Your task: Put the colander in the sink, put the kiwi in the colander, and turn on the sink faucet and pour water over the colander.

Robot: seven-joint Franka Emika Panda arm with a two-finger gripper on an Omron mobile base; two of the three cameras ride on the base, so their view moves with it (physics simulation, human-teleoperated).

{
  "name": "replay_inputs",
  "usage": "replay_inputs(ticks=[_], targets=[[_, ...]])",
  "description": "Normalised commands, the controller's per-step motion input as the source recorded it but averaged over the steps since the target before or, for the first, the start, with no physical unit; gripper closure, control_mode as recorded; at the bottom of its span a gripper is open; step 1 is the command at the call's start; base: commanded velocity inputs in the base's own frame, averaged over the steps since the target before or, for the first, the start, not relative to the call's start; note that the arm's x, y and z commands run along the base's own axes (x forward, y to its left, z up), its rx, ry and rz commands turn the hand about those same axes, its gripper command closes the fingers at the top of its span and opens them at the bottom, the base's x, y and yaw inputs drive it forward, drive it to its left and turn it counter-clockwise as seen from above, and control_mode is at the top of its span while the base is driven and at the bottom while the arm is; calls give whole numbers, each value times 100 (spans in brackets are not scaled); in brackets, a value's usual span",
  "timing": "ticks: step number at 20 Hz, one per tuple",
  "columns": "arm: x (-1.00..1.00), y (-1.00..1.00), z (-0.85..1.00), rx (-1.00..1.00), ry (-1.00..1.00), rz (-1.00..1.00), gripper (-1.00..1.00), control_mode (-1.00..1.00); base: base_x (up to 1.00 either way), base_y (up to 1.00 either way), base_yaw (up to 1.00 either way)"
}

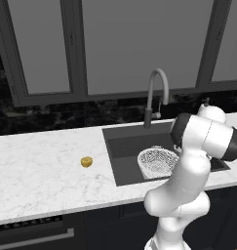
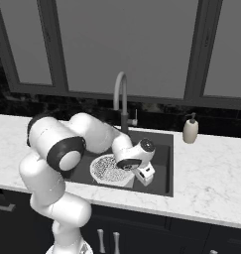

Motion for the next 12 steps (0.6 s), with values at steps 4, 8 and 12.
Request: replay_inputs(ticks=[4, 8, 12], targets=[[-27, 0, 100, 2, -27, 2, -100, -100, 0, 0, 0], [-6, -8, 100, 4, -10, 4, -100, -100, 0, 0, 0], [-7, 0, 99, 2, -2, 5, -100, -100, 0, 0, 0]])
